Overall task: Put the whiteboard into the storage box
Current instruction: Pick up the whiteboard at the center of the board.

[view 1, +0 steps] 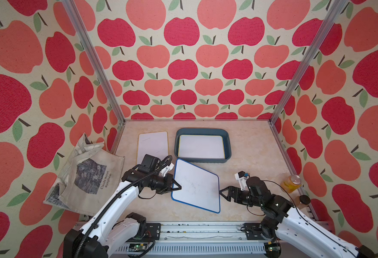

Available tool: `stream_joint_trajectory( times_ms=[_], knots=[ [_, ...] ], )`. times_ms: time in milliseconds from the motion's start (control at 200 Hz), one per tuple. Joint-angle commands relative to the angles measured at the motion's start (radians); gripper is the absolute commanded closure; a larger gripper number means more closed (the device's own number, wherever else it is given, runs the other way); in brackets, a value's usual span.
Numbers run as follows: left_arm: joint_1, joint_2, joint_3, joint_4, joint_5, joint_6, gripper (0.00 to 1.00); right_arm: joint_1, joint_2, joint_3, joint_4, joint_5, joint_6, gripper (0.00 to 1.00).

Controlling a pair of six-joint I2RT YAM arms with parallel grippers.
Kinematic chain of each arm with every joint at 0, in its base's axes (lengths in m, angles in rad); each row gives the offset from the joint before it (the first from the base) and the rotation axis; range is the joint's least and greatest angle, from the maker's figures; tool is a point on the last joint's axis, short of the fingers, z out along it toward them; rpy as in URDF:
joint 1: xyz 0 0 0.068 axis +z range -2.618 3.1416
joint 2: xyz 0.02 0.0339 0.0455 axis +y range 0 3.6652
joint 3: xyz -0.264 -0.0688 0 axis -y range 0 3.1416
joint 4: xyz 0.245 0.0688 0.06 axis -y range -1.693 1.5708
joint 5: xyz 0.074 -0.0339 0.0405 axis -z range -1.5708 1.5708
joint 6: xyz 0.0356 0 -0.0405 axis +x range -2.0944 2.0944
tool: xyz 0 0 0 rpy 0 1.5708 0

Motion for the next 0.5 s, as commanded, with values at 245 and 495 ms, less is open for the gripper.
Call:
stream_joint_trajectory(
  times_ms=[245, 495],
  knots=[
    [0.002, -0.029, 0.162, -0.175, -0.066, 0.052, 1.00, -0.014, 0.050, 0.124, -0.146, 0.091, -0.093, 0.01],
    [0.000, -0.040, 0.238, -0.138, -0.023, 0.024, 1.00, -0.026, 0.076, 0.115, -0.140, 0.089, -0.101, 0.01]
  ],
)
